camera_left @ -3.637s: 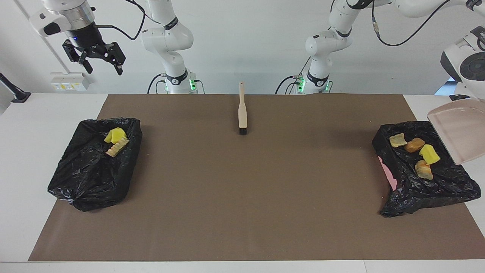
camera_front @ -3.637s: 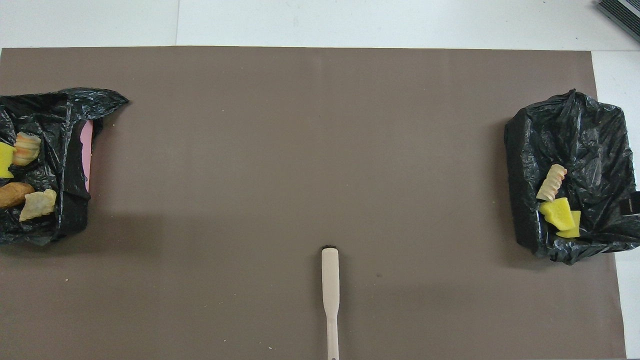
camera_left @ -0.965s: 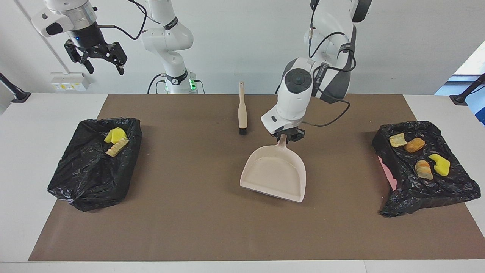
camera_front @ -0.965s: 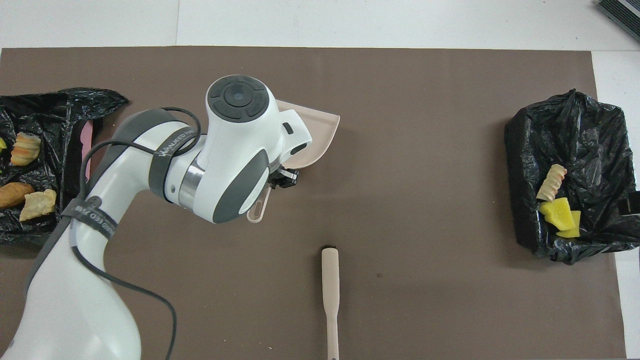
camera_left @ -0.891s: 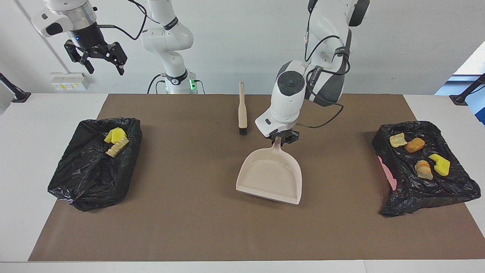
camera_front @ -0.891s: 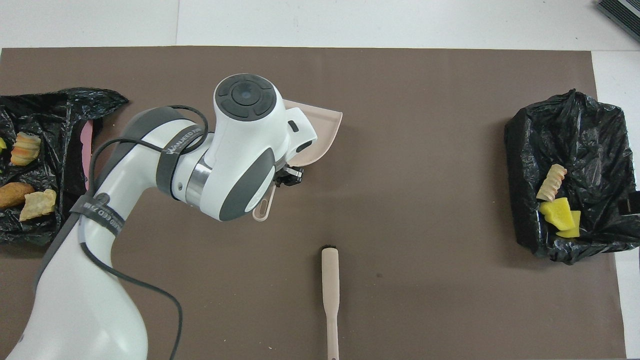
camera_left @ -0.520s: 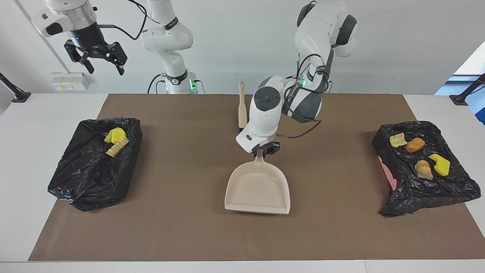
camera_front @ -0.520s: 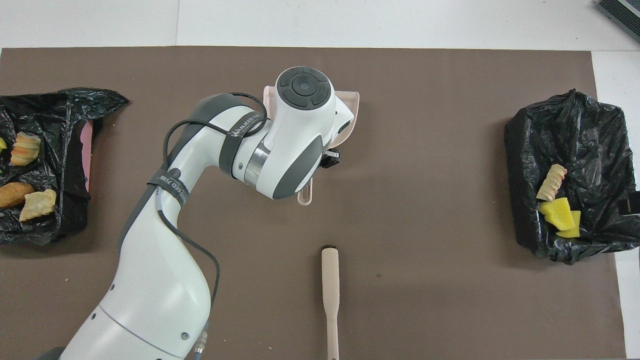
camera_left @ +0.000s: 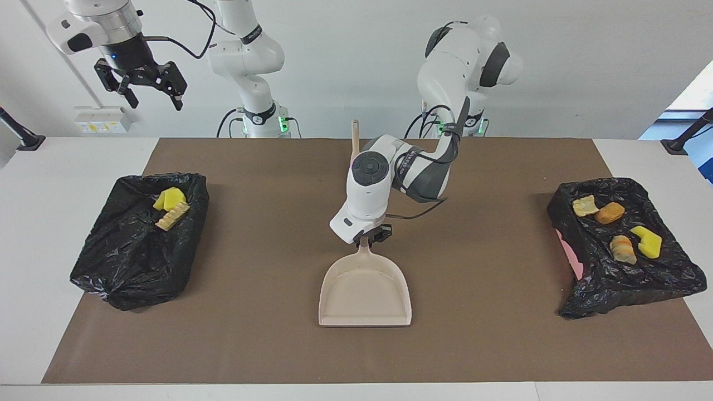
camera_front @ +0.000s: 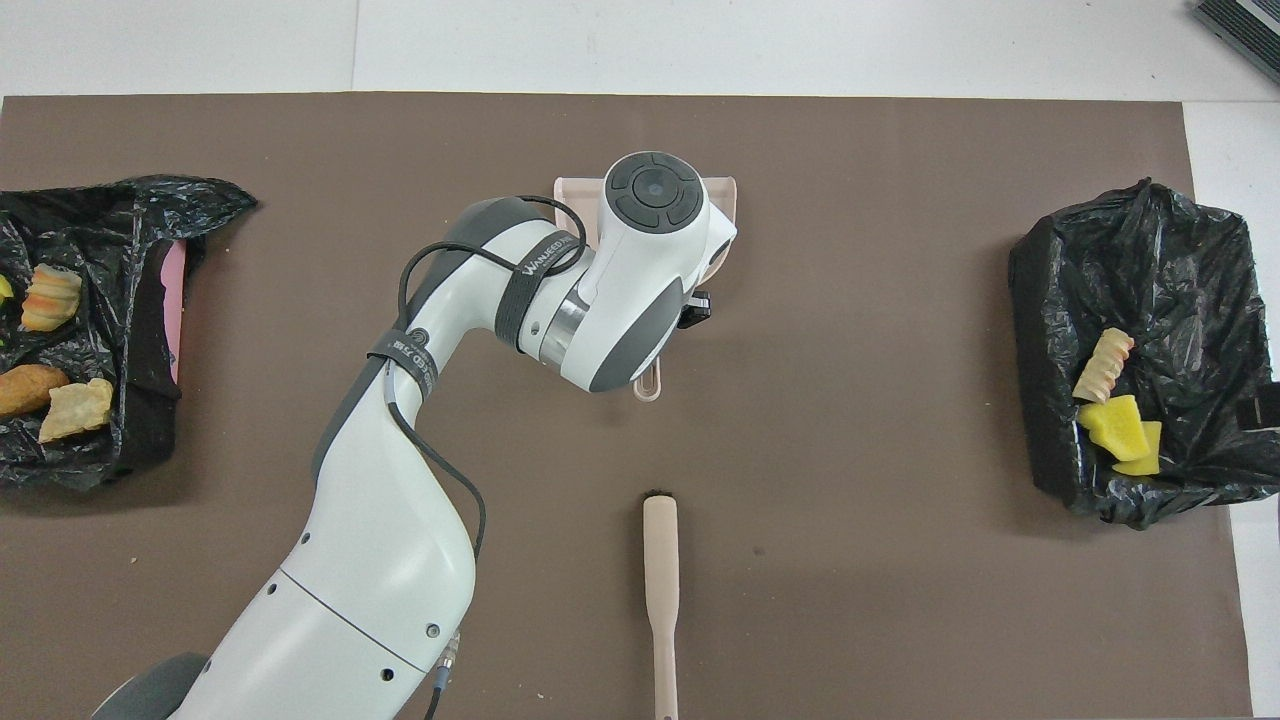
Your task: Sweep and dump trash in bin
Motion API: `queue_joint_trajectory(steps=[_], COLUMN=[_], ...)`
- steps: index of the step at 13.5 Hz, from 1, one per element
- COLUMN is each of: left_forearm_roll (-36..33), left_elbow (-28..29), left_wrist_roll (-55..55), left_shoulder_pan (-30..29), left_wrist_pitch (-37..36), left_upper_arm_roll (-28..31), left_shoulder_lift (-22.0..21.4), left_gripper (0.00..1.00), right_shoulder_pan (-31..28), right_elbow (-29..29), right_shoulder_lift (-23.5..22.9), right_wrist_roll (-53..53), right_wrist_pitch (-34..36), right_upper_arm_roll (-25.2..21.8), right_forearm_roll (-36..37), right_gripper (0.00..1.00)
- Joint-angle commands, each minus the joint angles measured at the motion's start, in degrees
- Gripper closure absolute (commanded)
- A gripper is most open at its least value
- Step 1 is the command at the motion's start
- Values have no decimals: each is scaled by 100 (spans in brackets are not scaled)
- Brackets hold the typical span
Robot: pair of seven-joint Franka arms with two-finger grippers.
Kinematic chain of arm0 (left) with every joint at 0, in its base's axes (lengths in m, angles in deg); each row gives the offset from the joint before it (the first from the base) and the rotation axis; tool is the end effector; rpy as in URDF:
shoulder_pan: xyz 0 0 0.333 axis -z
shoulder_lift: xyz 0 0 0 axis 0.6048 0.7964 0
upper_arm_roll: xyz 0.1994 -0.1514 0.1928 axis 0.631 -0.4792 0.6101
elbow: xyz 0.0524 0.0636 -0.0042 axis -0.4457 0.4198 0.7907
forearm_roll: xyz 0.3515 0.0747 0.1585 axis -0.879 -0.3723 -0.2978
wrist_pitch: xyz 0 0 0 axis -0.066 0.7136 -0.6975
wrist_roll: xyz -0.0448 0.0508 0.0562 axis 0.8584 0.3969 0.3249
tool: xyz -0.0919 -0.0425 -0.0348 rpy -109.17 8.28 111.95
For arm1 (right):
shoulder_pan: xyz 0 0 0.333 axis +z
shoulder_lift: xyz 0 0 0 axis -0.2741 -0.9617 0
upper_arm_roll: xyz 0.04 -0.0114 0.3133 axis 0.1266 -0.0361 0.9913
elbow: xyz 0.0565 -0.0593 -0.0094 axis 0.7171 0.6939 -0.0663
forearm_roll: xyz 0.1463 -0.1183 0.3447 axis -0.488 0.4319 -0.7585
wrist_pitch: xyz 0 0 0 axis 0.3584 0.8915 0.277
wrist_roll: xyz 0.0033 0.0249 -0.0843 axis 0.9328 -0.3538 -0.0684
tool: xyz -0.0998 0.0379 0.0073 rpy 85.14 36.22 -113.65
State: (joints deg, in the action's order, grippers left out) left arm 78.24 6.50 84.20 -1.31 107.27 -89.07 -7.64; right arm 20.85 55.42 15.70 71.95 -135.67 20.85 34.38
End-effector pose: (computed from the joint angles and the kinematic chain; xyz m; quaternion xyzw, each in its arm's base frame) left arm 0.5958 -0.4646 0.3532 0.9986 -0.0407 -0.0327 0.0090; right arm 0.4864 -0.0525 0.6867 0.9994 -0.0241 -0.0177 0.0165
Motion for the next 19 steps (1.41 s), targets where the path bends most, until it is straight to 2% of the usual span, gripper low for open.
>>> queue_joint_trajectory(steps=[1,2,4,6,8,13,19], left_forearm_roll=[40,22,-22,-5,4,4,39], left_elbow=[-27,-9,226,839,1823,3152,3041], left_wrist_roll=[26,8,-44,-402,-834,-2160,-3576], left_shoulder_pan=[101,118,84,-74,-434,-1470,-2490], left_wrist_pitch=[-45,-18,-1,-1,8,-193,-1536], left_upper_arm_roll=[120,129,129,138,129,129,164], left_shoulder_lift=[-20,-29,-230,-974,-1985,-3954,-5011], left_gripper=[20,0,0,0,0,0,0], right_shoulder_pan=[-20,-20,-11,-11,-20,-11,-11], right_elbow=[7,7,7,7,7,7,7], right_shoulder_lift=[12,12,12,12,12,12,12], right_wrist_roll=[110,110,110,110,110,110,110], right_wrist_pitch=[27,27,27,27,27,27,27], right_upper_arm_roll=[-1,-1,-1,-1,-1,-1,-1], right_forearm_roll=[-40,-40,-40,-40,-40,-40,-40], right_gripper=[0,0,0,0,0,0,0])
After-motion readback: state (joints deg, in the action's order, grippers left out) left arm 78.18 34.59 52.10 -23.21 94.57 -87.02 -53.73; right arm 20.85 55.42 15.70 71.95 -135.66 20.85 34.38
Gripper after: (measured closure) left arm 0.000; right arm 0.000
